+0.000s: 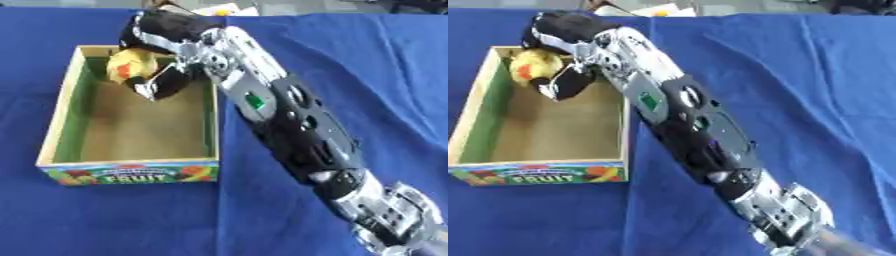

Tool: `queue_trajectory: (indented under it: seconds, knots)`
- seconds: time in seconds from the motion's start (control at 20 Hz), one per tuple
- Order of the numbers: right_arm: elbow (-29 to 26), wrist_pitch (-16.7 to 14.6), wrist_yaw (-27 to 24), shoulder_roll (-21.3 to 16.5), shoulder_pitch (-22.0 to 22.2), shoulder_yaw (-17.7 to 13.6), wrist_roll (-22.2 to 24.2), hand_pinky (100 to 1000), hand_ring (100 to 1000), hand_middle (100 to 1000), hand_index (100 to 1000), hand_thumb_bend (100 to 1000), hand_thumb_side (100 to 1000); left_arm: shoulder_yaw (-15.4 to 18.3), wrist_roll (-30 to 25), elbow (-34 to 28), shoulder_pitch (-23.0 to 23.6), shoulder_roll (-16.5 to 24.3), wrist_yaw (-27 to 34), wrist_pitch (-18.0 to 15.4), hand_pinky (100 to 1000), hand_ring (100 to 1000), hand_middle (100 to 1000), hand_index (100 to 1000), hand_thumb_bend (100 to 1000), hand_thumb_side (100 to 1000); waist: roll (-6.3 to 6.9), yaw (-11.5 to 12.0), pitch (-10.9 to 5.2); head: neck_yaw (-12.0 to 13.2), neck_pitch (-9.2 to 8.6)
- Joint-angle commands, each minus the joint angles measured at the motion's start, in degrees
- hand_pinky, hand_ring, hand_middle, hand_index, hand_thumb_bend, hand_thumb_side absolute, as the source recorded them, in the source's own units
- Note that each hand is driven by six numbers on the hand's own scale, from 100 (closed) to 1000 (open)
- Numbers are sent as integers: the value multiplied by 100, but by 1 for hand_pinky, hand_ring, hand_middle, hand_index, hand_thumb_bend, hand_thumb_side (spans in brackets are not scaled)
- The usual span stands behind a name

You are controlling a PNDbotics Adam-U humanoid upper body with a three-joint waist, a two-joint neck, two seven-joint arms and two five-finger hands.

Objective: Pick up objects on the table and place them in the box.

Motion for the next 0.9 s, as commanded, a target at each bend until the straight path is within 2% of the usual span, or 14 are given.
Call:
queue_trajectory:
  seconds: [0.05, 0.2, 0.4, 0.55, 0.65, 0.75, 0.9]
  knots:
    - [162, -22, 240, 51, -97, 82, 92, 748, 646, 527, 616, 100, 198, 3, -3, -98, -66, 66, 22, 3, 581, 844, 833, 771, 100, 1000, 16, -2, -97, -30, 35]
    - [367, -69, 440, 86, -125, 158, 189, 759, 667, 545, 638, 100, 198, -3, -10, -98, -73, 69, 24, 5, 581, 844, 833, 770, 100, 1000, 8, 2, -95, -52, 49]
    - [591, -267, 594, 115, -203, 192, 618, 782, 725, 610, 727, 100, 203, -2, -7, -98, -61, 51, 28, 39, 580, 845, 834, 770, 100, 1000, -1, 21, -90, -105, 50]
    - [631, -392, 675, 119, -270, 153, 910, 808, 766, 679, 887, 100, 210, -7, -10, -98, -66, 48, 29, 42, 579, 845, 834, 769, 100, 1000, -3, 34, -83, -129, 51]
    - [629, -436, 771, 118, -310, 139, 1042, 820, 783, 718, 930, 100, 351, -11, -15, -98, -65, 41, 31, 46, 579, 845, 834, 769, 100, 1000, -3, 43, -78, -145, 53]
    - [656, -489, 863, 105, -356, 148, 1155, 831, 800, 755, 966, 100, 565, -12, -18, -98, -53, 35, 29, 49, 577, 845, 834, 768, 100, 1000, 4, 46, -76, -140, 60]
    - [708, -578, 930, 46, -454, 145, 1244, 843, 812, 773, 989, 100, 708, -6, -15, -98, -26, 36, 17, 48, 577, 845, 834, 768, 100, 1000, 6, 40, -82, -122, 80]
